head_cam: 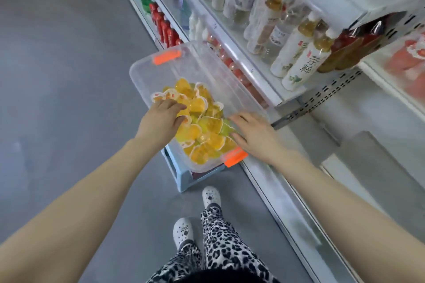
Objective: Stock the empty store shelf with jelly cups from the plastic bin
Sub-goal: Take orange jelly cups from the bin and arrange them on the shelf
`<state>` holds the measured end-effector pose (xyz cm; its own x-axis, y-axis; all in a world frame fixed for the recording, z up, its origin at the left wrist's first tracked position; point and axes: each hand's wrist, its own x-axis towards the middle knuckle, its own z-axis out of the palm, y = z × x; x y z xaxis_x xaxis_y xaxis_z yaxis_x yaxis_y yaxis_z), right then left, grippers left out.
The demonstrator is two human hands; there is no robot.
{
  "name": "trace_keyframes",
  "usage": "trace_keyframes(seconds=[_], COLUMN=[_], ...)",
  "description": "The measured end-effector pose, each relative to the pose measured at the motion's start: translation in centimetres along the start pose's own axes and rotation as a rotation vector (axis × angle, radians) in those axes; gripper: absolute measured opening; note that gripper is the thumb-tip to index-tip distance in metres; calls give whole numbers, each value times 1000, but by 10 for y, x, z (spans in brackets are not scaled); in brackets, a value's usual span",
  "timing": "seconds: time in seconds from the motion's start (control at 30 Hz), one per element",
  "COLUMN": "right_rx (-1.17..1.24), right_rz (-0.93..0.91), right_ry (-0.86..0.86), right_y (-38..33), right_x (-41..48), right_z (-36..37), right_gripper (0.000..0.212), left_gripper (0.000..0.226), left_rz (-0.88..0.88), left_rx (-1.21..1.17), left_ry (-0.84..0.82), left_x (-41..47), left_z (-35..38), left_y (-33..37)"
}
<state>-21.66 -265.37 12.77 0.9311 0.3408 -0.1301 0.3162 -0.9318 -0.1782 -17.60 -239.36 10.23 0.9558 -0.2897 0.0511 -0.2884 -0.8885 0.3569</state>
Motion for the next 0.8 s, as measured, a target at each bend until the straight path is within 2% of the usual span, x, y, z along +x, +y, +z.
trace_keyframes(seconds=[0.13,0.33,0.4,0.5,0.6,0.7,0.8], right_rx=[-7,-159,-169,-107,27,64,40], right_rz=[-5,33,28,54,117,69,37], right_ry=[-283,-617,-661,-613,-469,-313,-232], right_y=[-3,-12,-13,-10,1,18,33], right_x=[50,102,108,111,108,108,107], right_z=[27,66,74,75,64,52,45], right_gripper=[54,50,48,46,46,52,55], left_gripper=[33,26,26,28,37,42,48], left_rz=[-45,-11,3,6,-9,-15,-55], left_rx=[10,37,53,65,102,116,131], left_ry=[-38,41,45,22,-69,-102,-174], left_x=[7,11,11,13,21,44,77], left_z=[13,24,25,24,25,28,41], left_y=[-16,-26,-27,-27,-27,-24,-17])
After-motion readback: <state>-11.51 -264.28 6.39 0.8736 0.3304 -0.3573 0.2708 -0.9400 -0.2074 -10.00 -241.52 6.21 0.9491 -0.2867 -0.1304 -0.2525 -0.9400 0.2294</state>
